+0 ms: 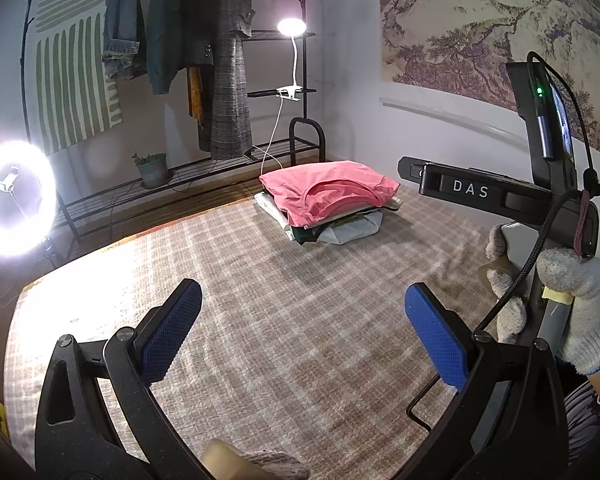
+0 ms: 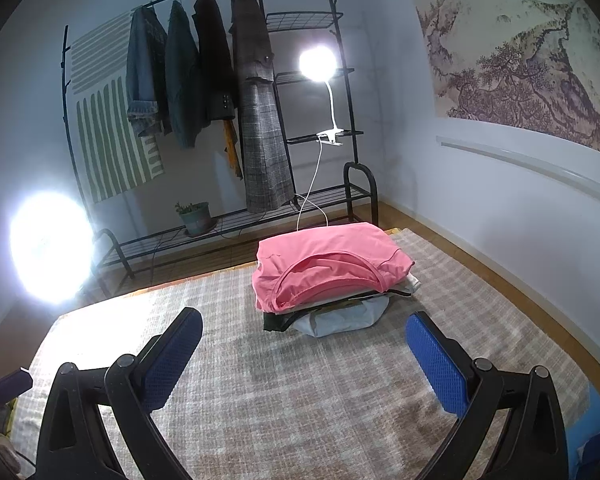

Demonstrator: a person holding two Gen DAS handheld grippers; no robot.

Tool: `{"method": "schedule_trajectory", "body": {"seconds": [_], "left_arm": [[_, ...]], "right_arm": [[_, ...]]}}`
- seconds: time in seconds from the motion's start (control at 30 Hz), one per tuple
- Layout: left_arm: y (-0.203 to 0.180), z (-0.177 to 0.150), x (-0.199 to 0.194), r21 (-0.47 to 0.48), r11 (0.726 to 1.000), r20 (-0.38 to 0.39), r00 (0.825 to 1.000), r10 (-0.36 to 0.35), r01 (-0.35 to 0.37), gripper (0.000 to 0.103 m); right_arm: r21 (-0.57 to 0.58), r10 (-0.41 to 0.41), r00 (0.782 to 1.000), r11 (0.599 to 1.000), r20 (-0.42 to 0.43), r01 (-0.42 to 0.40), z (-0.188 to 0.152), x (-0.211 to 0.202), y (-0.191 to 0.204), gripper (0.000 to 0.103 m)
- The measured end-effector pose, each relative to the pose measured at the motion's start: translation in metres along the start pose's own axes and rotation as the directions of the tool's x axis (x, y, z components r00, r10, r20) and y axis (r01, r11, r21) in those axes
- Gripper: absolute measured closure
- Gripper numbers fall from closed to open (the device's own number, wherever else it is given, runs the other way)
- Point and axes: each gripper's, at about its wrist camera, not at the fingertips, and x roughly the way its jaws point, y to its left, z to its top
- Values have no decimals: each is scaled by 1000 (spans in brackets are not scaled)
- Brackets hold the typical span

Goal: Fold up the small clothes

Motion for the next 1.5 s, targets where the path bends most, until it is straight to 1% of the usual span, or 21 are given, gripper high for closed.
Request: {"method": "schedule_trajectory", "body": {"seconds": [0.63, 1.5], "left_arm": [[-1, 3, -2, -4, 1000, 1, 1000, -1, 1, 0], [-2, 3, -2, -5, 1000, 4, 1000, 5, -5, 0]], "right_arm": [[1, 19, 1000, 1000, -13, -19, -2, 4, 5, 0], [-2, 21, 1000, 1000, -14, -21, -2, 6, 8, 0]]}}
